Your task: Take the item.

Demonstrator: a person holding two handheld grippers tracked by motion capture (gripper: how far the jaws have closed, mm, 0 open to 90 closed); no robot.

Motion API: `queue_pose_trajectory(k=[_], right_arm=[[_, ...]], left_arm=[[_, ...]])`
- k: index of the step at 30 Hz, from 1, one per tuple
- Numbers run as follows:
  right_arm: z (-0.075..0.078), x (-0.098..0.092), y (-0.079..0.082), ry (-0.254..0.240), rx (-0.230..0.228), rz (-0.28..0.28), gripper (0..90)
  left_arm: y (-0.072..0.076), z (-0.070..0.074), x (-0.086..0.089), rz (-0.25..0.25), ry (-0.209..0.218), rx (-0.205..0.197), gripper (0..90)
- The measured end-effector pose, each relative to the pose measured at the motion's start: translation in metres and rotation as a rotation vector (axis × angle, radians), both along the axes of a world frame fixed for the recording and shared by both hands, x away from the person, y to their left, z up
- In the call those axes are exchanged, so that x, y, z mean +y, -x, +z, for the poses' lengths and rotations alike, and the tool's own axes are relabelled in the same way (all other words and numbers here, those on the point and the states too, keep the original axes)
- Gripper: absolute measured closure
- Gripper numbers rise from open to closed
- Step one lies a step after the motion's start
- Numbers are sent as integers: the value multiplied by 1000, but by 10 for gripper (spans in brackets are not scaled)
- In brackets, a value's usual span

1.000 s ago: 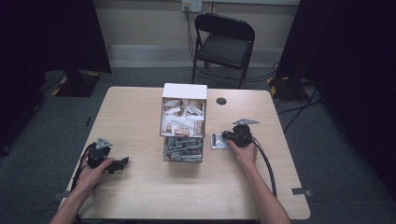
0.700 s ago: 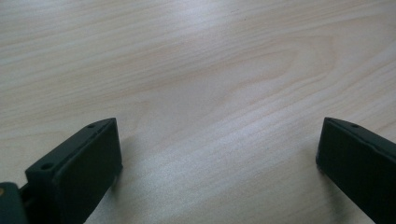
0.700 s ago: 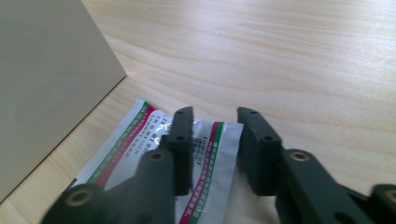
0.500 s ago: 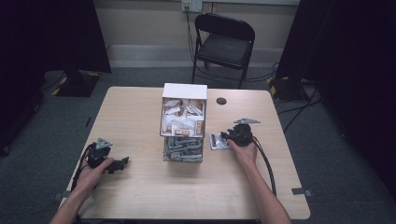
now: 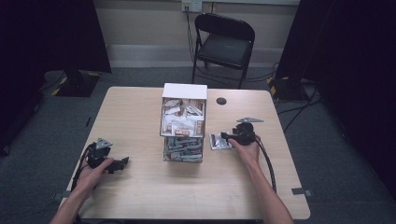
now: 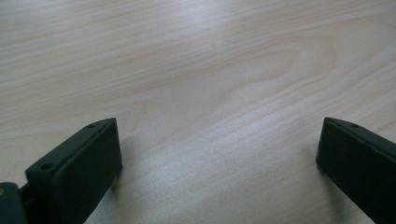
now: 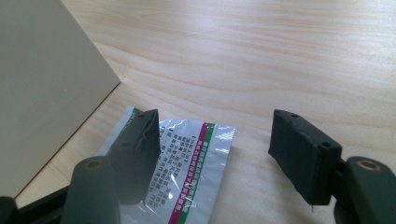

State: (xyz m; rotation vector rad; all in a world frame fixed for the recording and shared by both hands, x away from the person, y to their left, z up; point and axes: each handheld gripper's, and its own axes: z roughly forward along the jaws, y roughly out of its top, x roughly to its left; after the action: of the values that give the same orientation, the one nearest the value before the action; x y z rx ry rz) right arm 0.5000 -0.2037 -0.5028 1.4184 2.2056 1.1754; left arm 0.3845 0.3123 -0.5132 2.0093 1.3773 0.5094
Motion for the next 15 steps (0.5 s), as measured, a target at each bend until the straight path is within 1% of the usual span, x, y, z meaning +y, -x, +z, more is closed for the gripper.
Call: queue_pose_trajectory(k=[4,6,11,13,15], right_arm=[[1,0,-1,-18,-4,-3,246],[1,1,-1,-15,-9,-5,224],[2,-1,0,-22,4,-12,209],[4,-2,1,-28,10,-13,187],[8,-2,2,-39,3,-12,177]], left_arm=[[0,0,0,-2,2,0,0],[0,0,0,0,0,0,0],[0,0,0,0,0,0,0],[0,0,0,0,1,0,0],[0,0,0,0,0,0,0]])
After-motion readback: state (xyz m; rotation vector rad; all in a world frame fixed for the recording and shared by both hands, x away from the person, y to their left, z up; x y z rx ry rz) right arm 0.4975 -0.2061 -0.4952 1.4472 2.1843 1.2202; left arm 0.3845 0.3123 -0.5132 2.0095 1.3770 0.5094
